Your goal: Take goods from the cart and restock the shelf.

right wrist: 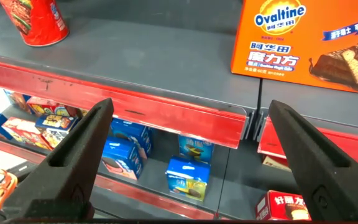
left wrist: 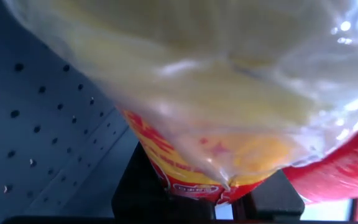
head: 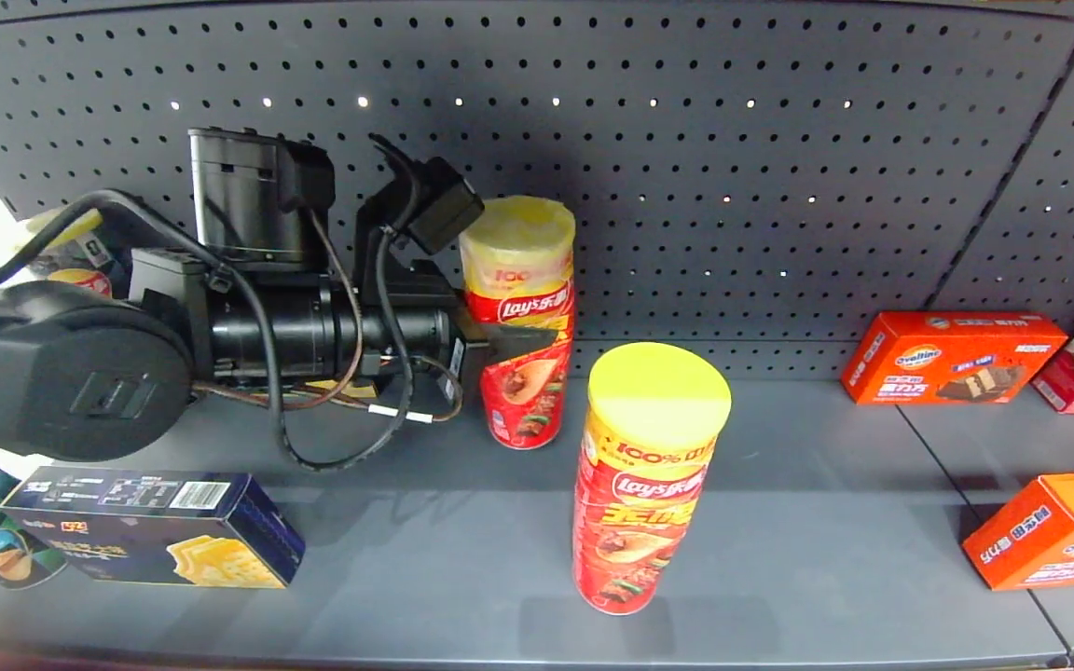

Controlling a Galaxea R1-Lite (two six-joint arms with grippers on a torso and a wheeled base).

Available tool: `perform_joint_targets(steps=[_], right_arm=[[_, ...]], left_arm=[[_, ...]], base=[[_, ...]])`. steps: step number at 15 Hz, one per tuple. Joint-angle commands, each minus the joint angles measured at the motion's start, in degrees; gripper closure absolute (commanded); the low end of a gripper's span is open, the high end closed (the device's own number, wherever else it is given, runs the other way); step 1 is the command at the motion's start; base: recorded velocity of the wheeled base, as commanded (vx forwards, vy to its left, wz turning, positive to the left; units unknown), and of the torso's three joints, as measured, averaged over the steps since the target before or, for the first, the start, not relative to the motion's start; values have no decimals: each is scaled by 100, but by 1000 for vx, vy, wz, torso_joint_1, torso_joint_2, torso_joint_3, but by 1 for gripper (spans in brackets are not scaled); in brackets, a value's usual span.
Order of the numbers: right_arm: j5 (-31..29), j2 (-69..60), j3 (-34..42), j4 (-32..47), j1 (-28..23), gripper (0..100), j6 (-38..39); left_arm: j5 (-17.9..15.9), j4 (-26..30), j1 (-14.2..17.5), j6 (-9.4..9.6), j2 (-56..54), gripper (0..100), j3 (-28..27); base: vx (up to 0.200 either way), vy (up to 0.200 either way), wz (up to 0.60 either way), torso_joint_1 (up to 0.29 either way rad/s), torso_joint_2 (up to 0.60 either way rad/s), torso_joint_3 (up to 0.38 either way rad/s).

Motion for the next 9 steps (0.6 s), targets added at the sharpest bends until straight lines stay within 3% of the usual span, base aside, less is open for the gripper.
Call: perform_joint_targets(steps=[1, 9], right_arm=[[1, 7, 0, -1, 2, 0, -1], [1, 7, 0, -1, 2, 0, -1]], left_arm=[[-29, 1, -18, 10, 291, 100, -152], [-91, -26, -44, 1, 775, 100, -635]], base=[[0, 0, 0, 0, 0, 0], [0, 0, 0, 0, 0, 0]])
